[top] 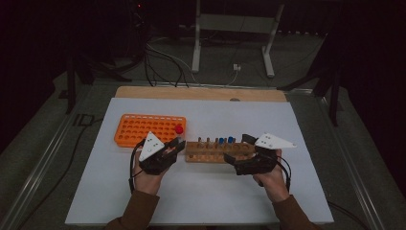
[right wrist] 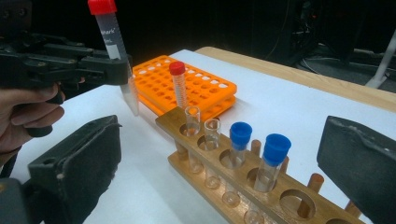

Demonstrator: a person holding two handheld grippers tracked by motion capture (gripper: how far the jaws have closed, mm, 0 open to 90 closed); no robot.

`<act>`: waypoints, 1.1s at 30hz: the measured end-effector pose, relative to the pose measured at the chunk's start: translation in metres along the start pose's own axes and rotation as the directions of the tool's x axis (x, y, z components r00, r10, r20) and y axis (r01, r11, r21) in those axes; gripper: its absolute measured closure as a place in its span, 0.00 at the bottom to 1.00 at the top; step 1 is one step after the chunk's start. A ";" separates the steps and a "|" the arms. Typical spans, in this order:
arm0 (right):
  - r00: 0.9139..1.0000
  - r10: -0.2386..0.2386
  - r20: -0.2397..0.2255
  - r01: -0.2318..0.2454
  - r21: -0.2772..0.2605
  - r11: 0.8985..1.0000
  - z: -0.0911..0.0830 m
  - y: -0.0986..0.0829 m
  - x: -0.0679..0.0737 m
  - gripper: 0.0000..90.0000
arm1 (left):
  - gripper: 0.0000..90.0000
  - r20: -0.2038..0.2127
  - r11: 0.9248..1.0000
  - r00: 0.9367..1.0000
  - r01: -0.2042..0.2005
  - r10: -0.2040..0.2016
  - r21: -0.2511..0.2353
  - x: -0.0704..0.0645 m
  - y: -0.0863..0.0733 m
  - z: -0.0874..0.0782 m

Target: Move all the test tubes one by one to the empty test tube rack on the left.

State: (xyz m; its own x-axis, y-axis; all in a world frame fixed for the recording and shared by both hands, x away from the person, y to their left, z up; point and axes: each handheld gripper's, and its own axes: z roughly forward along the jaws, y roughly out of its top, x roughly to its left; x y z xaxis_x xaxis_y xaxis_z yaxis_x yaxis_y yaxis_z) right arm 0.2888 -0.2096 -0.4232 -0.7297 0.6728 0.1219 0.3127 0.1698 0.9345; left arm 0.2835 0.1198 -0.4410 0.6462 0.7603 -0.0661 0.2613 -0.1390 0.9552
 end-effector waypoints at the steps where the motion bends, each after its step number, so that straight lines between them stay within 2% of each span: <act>1: 1.000 0.000 0.000 0.000 0.000 1.000 0.000 0.000 0.000 0.00 | 0.83 -0.010 1.000 1.000 -0.004 0.004 -0.001 0.002 0.000 -0.001; 10: 1.000 0.005 0.001 -0.005 -0.003 1.000 -0.001 0.000 -0.001 0.00 | 0.83 -0.100 1.000 0.995 0.003 -0.004 -0.015 0.012 -0.004 -0.005; 17: 1.000 0.009 0.007 -0.009 -0.007 1.000 -0.002 0.001 -0.003 0.00 | 0.83 -0.141 1.000 0.990 0.014 -0.017 -0.020 0.018 -0.006 -0.002; 21: 1.000 0.014 0.005 -0.014 -0.010 1.000 -0.002 0.001 -0.004 0.00 | 0.83 -0.169 1.000 0.985 0.026 -0.028 -0.014 0.025 -0.009 0.005; 25: 1.000 0.020 0.002 -0.020 -0.007 1.000 -0.002 0.000 -0.005 0.00 | 0.83 -0.202 0.999 0.978 0.050 -0.051 -0.014 0.030 -0.013 0.013; 33: 1.000 0.023 0.003 -0.023 -0.018 1.000 -0.004 0.001 -0.005 0.00 | 0.83 -0.232 0.998 0.971 0.059 -0.059 -0.007 0.036 -0.016 0.026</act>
State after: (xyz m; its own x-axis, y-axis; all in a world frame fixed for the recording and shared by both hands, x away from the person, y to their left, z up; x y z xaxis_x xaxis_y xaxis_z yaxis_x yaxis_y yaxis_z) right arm 0.2903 -0.2163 -0.4215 -0.7207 0.6785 0.1425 0.3184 0.1414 0.9373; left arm 0.3209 0.1331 -0.4664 0.4458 0.8935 -0.0540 0.2942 -0.0893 0.9516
